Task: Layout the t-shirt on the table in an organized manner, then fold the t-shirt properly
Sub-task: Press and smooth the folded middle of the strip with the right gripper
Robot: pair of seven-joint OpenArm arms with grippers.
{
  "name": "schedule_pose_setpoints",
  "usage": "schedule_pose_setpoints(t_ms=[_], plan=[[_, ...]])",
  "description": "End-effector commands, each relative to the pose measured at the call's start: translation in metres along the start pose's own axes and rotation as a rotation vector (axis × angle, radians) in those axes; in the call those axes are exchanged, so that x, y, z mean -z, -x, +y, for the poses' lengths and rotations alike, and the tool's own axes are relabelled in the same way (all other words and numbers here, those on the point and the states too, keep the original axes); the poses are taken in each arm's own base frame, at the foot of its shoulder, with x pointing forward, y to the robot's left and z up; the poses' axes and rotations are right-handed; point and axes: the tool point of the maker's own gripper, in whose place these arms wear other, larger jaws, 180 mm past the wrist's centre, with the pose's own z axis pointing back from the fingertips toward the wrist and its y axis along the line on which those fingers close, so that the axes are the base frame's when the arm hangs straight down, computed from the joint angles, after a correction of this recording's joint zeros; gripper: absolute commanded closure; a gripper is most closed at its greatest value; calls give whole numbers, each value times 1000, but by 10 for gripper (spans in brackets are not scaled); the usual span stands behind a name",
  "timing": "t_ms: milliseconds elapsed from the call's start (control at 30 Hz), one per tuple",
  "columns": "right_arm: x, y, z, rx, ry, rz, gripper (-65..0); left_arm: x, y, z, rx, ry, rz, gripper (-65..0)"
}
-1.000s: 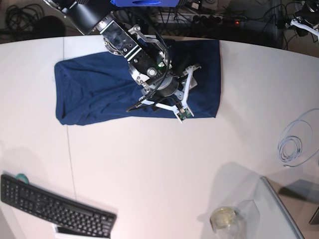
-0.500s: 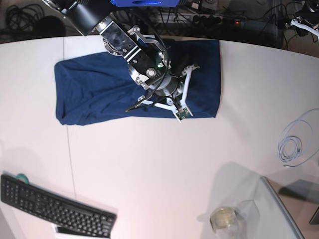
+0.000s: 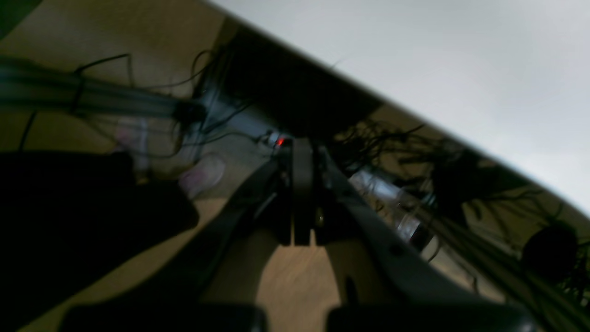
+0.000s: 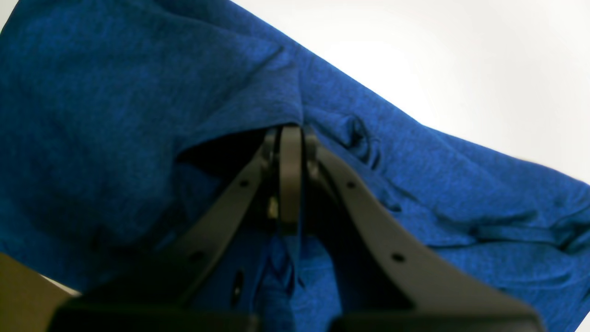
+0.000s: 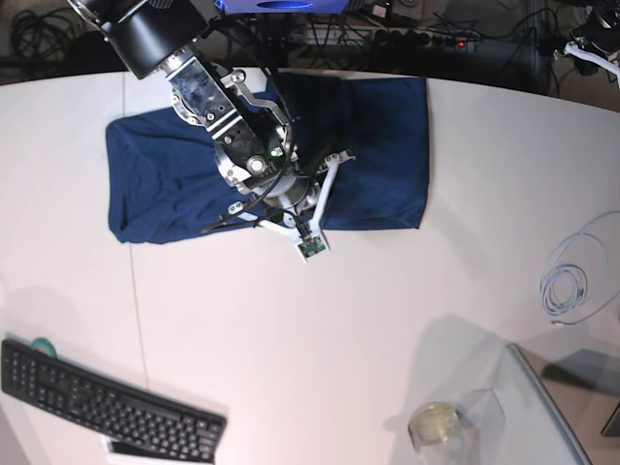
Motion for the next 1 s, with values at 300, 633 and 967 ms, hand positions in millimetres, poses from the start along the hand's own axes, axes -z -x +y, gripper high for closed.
schedule_pose_setpoints(t_ms=[300, 633, 967], plan=[[-4, -8, -36, 52, 64, -9, -5, 0, -1, 7, -4, -5, -9, 0], [-8, -3, -41, 79, 70, 37, -188, 0, -2, 7, -5, -3, -14, 0], [-72, -25, -18, 147, 5, -100, -263, 0, -2, 7, -4, -5, -13, 0]])
